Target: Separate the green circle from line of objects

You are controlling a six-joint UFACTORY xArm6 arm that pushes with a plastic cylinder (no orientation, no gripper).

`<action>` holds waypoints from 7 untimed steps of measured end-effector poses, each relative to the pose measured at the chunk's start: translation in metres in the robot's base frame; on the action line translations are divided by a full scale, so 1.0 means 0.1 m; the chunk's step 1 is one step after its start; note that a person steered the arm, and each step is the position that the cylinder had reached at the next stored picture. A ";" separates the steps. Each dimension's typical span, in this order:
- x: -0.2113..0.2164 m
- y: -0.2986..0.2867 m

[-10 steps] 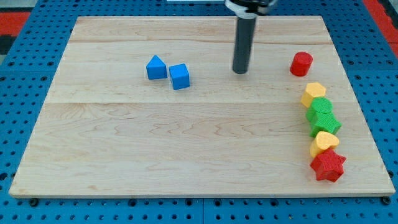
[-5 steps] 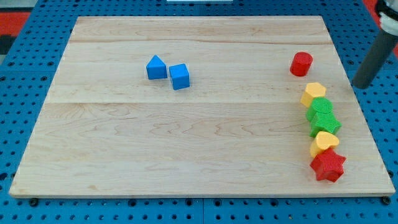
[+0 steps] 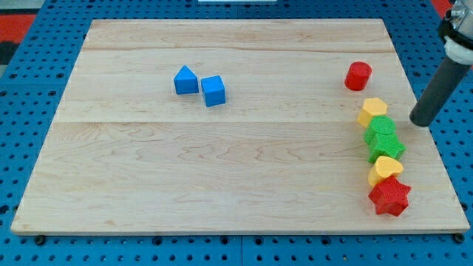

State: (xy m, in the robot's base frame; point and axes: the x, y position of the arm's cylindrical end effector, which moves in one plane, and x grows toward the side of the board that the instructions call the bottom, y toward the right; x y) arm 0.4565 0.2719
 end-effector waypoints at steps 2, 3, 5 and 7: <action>0.24 -0.87; 0.24 -1.12; 0.13 -1.17; 0.04 -1.90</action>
State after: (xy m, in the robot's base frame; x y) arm 0.4609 0.0822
